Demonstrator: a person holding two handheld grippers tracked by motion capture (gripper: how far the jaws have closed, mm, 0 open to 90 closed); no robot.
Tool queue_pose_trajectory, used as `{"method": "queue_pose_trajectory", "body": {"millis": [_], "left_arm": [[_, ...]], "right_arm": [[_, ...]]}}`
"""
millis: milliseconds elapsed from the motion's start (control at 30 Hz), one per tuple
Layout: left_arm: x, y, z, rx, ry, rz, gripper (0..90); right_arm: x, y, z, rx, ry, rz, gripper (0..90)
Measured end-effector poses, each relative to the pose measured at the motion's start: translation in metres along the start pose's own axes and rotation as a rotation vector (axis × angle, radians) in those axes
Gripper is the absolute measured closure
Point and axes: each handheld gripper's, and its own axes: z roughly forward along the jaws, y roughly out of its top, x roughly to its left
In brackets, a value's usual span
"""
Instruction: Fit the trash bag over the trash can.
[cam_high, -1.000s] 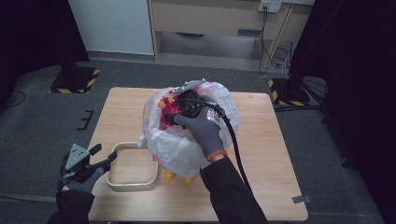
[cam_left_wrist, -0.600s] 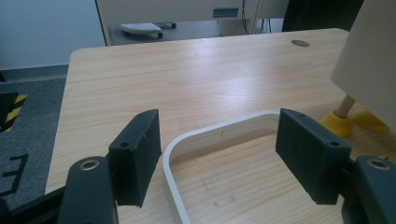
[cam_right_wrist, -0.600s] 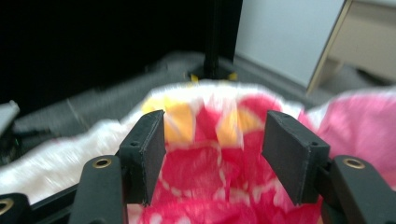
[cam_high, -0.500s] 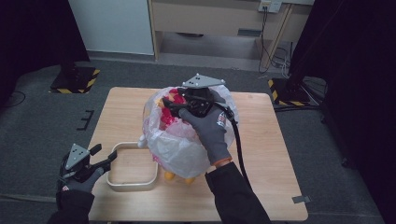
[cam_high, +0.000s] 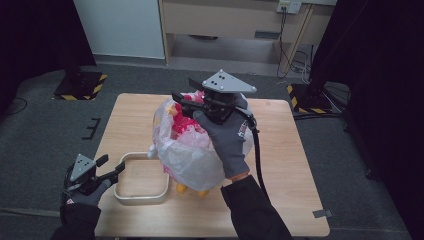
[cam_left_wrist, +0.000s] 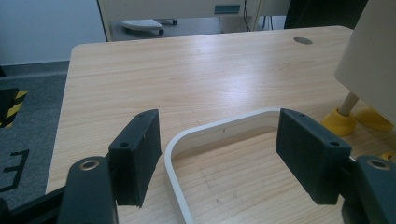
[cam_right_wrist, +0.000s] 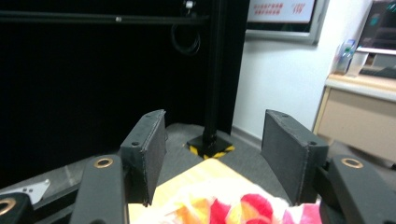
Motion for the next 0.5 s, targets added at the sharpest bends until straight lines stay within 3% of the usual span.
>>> {"method": "queue_pose_trajectory", "body": {"millis": [200, 367, 500], "left_arm": [[0.000, 0.000, 0.000, 0.001, 0.000, 0.000, 30.3], [0.000, 0.000, 0.000, -0.001, 0.001, -0.001, 30.3], [0.000, 0.000, 0.000, 0.001, 0.000, -0.003, 30.3]], "right_arm": [[-0.004, 0.009, -0.015, -0.066, -0.053, -0.001, 41.0], [-0.012, 0.009, -0.025, -0.081, -0.081, 0.003, 41.4], [-0.022, 0.004, -0.037, -0.087, -0.131, -0.005, 41.7]]}}
